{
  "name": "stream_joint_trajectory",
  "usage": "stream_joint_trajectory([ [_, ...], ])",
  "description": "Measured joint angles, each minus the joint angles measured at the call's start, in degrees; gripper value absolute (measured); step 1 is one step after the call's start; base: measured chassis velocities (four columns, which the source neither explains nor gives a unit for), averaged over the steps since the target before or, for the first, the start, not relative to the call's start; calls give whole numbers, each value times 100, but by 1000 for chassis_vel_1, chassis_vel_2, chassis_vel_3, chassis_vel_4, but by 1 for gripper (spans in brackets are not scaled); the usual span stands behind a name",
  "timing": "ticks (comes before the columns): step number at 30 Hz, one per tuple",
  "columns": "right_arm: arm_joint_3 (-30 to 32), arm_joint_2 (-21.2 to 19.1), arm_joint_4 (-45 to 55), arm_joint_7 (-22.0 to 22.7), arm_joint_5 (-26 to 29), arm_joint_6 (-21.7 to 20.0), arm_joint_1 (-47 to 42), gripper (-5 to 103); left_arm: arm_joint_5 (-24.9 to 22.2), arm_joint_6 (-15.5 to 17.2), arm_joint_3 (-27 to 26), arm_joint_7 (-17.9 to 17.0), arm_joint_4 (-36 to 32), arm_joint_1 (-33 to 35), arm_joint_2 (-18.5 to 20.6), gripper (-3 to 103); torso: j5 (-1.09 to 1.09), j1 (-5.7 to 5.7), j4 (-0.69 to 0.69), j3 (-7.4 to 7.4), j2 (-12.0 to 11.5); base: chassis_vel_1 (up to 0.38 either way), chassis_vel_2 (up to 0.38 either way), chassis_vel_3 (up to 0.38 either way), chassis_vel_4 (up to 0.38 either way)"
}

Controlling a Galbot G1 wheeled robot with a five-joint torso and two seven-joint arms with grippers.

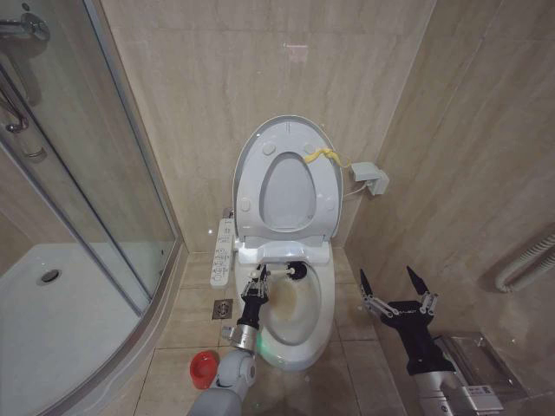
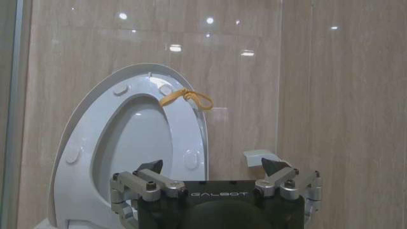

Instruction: Open the toilet lid, clean the toilet bowl with a toilet brush, close the toilet lid, and flush.

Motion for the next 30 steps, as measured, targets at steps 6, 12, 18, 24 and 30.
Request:
stream_joint_trajectory([
  [6, 0, 0, 0, 0, 0, 0, 0, 100, -63, 11, 18, 13, -182, 41, 3, 19, 1, 0, -1, 0, 0, 0, 0, 0, 0],
  [12, 0, 0, 0, 0, 0, 0, 0, 100, -191, 41, 103, 138, -543, 301, 105, 19, 0, -1, 0, 0, 1, 0, 0, 0, 0],
  [18, 0, 0, 0, 0, 0, 0, 0, 100, -225, 68, 120, 158, -696, 465, 186, 19, 0, -1, 0, 0, 1, 0, 0, 0, 0],
  [24, 0, 0, 0, 0, 0, 0, 0, 100, -316, 23, 14, 280, -278, 120, 86, 19, 0, -1, 0, -1, 1, 0, 0, 0, 0],
  [30, 0, 0, 0, 0, 0, 0, 0, 100, -578, -37, -67, 423, 406, -305, -345, 19, 0, -1, 0, 0, 1, 0, 0, 0, 0],
])
